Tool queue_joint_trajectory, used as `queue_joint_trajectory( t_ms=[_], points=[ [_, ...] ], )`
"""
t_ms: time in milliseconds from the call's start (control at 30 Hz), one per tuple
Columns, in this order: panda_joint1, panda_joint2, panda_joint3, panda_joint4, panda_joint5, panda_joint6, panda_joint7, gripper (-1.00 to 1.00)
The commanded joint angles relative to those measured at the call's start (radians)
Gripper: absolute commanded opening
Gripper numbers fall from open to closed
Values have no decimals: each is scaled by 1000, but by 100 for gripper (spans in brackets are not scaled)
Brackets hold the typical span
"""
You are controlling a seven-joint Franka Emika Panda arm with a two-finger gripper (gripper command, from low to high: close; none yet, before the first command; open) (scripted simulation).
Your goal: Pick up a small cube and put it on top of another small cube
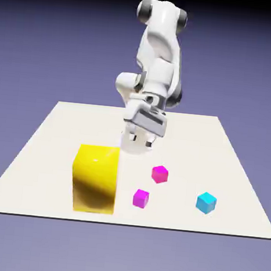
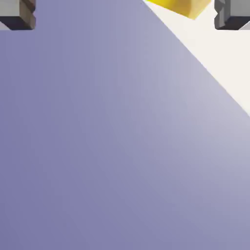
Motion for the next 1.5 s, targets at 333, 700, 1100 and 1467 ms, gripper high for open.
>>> queue_joint_trajectory(
  t_ms=[333,700,1100,1467],
  points=[
    [-381,41,399,-20,1,49,-395,0],
    [-762,83,797,-40,1,97,-790,0],
    [-1178,128,1232,-62,2,150,-1221,0],
    [-1559,170,1631,-82,2,199,-1616,0]
  ],
)
